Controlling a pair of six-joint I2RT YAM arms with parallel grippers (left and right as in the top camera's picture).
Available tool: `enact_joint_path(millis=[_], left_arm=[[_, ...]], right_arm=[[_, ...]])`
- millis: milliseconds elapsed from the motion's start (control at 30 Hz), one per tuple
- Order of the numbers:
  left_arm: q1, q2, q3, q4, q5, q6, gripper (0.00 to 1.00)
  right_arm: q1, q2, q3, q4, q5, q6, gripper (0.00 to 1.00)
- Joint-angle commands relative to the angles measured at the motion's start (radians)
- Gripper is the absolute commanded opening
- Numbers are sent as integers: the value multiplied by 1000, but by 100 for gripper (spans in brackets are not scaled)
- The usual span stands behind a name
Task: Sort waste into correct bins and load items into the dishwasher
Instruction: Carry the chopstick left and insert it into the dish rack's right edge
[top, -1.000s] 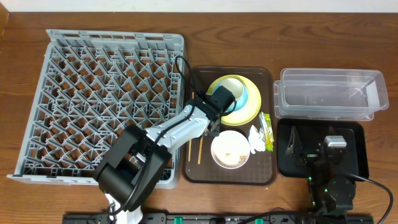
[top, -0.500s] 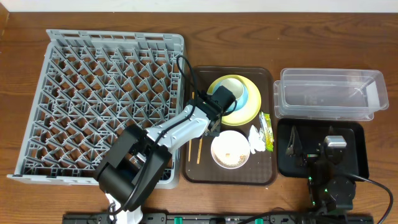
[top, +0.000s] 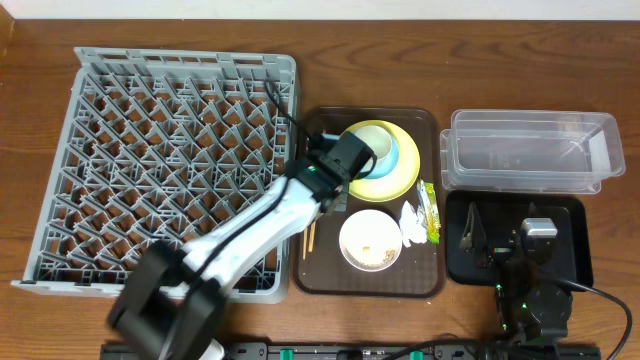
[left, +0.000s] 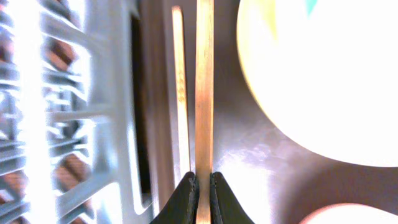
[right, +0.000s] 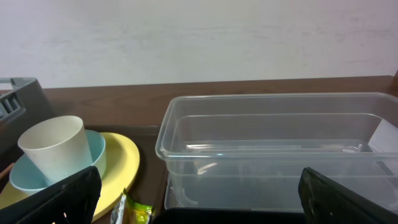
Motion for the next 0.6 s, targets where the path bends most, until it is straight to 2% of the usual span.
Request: enact_joint_path(millis=[0,67,233,567], left_arm=[[4,-101,0,-16,-30,14,8],[5,-133,0,-24,-32,36,8],[45,-204,0,-77,-181,95,8],[178,-209,0,-143,-152,167,8]], right_arm=[[4,-2,-1,-5,-1,-13,99],[4,-2,-1,-5,0,-13,99],[4,-2,-1,-5,0,-13,99],[4,-2,-1,-5,-1,-13,99]])
